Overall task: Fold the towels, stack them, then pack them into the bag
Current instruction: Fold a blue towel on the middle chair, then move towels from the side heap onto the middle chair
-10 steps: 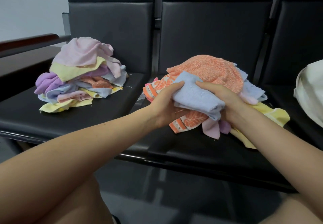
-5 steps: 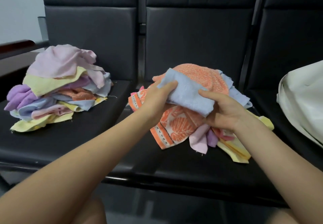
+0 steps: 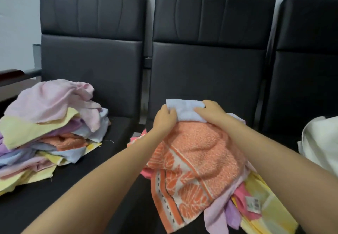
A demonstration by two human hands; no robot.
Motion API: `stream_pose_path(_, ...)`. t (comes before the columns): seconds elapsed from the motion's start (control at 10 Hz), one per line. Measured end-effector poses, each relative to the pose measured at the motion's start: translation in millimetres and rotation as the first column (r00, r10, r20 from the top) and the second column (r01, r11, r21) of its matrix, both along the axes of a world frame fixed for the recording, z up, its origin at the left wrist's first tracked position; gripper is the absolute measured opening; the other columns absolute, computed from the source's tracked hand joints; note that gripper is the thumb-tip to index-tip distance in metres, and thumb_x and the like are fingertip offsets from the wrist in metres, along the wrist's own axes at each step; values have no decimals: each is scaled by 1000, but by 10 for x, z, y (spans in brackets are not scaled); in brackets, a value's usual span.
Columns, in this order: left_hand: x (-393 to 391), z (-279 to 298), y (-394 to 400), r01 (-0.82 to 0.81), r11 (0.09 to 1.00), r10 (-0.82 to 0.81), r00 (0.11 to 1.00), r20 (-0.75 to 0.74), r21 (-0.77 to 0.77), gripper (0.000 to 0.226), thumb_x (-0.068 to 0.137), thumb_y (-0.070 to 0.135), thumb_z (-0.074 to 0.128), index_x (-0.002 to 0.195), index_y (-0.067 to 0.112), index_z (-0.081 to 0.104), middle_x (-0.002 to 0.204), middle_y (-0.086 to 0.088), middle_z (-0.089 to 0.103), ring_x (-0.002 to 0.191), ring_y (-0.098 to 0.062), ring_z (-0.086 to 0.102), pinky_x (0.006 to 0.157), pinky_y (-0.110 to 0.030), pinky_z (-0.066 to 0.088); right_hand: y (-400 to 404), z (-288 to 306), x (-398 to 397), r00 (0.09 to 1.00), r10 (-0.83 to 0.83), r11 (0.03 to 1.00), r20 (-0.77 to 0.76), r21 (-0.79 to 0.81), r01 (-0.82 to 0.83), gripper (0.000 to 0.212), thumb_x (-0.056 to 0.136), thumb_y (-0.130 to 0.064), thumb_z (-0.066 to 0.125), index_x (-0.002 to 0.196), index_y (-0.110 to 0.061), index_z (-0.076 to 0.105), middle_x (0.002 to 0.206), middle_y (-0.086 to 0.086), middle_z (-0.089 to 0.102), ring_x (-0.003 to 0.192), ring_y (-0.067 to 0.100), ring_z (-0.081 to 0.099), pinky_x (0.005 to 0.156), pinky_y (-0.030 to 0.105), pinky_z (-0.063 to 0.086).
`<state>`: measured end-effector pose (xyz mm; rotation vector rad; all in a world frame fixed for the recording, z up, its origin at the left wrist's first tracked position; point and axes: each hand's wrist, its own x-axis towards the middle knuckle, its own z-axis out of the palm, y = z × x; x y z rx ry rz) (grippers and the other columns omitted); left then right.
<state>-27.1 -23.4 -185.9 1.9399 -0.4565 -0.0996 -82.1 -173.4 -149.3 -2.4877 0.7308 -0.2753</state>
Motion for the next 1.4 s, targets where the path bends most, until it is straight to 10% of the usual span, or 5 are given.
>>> stream_pose_path(0.5,-58,-335,214,24,999,-29,964,-265,-22,24,94,26,43,91,11,61,83,-1,59,80,-19,56,66,-28,42,124,-37,-226,878,109,991,-466,-21,-135,27,90,-34,53,105,-17,68,92,5,68,76,20,62,61,27,44)
stream_pose_path(0.7,573,-348,118,-115,979,66,961,-269,-169,19,92,19,49,104,8,58,103,-7,60,90,-21,58,85,-39,52,28,-9,413,994,92,958,57,267,-104,14,91,-15,55,93,-3,62,84,12,57,69,21,54,53,20,43)
stream_pose_path(0.9,1041,-729,0,-158,965,175,982,-69,209,40,94,17,49,132,5,49,128,-14,57,116,-32,54,91,-36,44,-122,-686,942,997,75,963,1,261,-73,26,82,0,51,106,0,61,93,12,50,85,27,50,95,48,49)
stream_pose_path(1.1,804,-653,92,-205,918,205,978,35,340,48,95,25,48,140,9,44,140,-19,41,130,-35,35,100,-40,36,-139,-369,486,983,102,964,155,229,-136,17,94,-18,56,108,-13,64,98,3,64,89,18,61,70,27,49)
stream_pose_path(1.4,-275,-193,416,189,836,-249,967,50,516,53,92,61,46,71,14,60,71,-4,62,67,-14,54,60,-26,41,279,41,-1280,966,216,973,-145,-52,-226,37,79,-59,68,91,-24,69,93,-12,64,91,10,61,81,29,48)
